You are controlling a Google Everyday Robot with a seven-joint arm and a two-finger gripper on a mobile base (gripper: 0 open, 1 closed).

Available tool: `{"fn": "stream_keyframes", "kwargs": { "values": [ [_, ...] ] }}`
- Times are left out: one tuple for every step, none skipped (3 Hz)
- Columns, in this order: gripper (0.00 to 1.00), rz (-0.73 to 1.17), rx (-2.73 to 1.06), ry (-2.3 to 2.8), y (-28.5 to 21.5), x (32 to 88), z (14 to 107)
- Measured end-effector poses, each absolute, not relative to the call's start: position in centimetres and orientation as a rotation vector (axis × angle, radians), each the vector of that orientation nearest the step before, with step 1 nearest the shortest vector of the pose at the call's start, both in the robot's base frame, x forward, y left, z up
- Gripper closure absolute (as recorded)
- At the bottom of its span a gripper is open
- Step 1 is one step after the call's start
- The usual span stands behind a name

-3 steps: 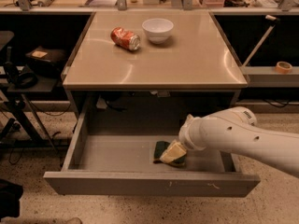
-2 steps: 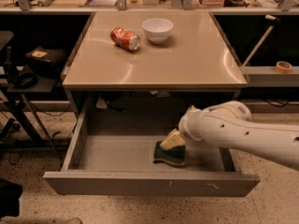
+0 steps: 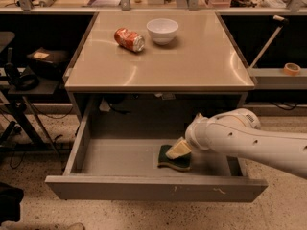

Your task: Pick sponge from top drawer and place on counter

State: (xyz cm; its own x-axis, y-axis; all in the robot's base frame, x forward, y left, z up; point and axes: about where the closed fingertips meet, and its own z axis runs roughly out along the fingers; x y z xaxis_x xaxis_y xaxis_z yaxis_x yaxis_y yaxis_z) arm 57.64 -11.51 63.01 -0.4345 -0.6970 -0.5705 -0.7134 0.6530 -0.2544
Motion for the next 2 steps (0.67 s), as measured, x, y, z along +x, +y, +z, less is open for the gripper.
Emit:
{"fn": "stream_keyframes", "kwargs": {
  "values": [
    [0.00, 0.093, -1.157, 2.234, -10.32, 55.81, 62.71],
    [0.00, 0.083, -1.245, 2.213, -10.17, 55.11, 62.47]
  ]
}}
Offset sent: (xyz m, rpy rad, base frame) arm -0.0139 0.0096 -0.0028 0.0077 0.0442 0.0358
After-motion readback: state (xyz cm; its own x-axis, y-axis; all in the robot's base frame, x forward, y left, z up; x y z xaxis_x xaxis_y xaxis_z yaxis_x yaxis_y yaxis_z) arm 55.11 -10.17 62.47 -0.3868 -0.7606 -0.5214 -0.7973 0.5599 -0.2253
